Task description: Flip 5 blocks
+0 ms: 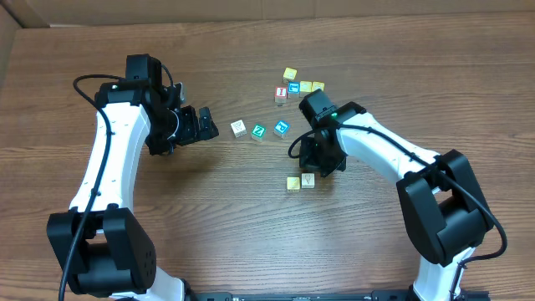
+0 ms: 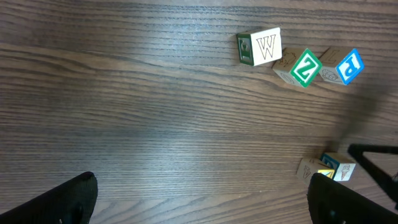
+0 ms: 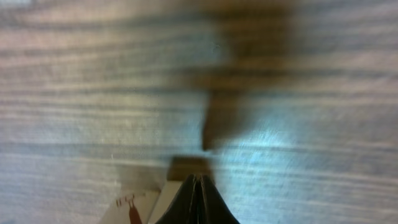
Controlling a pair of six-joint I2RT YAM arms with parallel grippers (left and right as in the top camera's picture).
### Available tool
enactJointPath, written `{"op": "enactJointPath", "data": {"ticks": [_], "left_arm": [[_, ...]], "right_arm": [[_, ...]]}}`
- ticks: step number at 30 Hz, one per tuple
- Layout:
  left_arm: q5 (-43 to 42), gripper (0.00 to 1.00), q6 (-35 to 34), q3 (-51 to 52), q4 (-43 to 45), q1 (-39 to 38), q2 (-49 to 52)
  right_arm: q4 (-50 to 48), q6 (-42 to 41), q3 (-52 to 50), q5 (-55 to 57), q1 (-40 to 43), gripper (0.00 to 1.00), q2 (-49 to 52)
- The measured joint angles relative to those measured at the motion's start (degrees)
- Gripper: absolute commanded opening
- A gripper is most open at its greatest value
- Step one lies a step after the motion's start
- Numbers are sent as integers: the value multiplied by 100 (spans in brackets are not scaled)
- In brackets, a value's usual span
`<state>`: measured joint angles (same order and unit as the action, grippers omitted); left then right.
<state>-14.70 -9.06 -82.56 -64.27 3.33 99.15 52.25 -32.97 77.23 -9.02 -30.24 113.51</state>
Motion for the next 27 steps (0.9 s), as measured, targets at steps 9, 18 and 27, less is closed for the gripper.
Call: {"op": "enactJointPath", "data": {"ticks": [9,18,27], "left_arm": [[0,100,0,0,0,0,0],[0,100,0,0,0,0,0],[0,100,0,0,0,0,0]], "right_arm": [[205,0,0,-20,-24,4,0],[46,0,0,-20,-24,4,0],[81,203,0,-262,-24,4,0]]}}
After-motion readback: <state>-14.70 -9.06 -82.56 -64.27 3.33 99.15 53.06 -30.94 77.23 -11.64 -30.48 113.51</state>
